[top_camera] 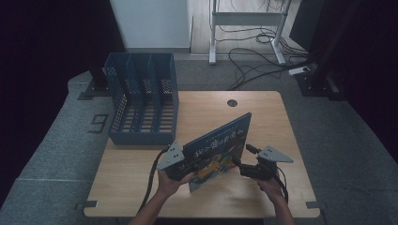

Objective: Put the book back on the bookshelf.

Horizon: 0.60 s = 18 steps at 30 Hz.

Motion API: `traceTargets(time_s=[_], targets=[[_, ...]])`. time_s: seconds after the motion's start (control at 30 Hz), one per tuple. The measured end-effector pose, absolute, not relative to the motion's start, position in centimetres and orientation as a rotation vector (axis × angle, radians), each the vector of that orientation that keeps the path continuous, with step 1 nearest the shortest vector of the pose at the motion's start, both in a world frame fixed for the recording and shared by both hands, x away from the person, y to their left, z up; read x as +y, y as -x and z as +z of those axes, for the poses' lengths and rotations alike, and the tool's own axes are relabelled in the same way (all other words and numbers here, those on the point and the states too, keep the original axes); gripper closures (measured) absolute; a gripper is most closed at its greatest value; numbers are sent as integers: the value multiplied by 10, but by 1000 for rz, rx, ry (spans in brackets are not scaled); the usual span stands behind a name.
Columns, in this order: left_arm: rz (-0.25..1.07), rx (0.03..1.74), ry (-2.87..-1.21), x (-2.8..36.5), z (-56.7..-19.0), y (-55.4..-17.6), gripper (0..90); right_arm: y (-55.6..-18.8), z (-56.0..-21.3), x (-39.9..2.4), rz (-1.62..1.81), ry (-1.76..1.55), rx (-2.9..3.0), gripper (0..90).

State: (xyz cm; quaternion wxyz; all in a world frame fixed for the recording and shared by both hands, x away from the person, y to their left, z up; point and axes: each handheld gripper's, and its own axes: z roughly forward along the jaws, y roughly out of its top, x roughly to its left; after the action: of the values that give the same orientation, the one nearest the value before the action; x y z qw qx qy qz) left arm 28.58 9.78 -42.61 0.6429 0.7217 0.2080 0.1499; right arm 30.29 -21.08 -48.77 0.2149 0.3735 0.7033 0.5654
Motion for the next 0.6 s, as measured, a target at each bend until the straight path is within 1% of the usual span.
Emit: traceTargets(time_s=[0.33, 0.6], targets=[[303, 540, -1574, 114, -418, -289, 820, -302, -490, -216, 1562, -1059, 1941, 204], [308, 560, -1576, 120, -414, -289, 820, -302, -491, -218, 1557, -1061, 1943, 206]])
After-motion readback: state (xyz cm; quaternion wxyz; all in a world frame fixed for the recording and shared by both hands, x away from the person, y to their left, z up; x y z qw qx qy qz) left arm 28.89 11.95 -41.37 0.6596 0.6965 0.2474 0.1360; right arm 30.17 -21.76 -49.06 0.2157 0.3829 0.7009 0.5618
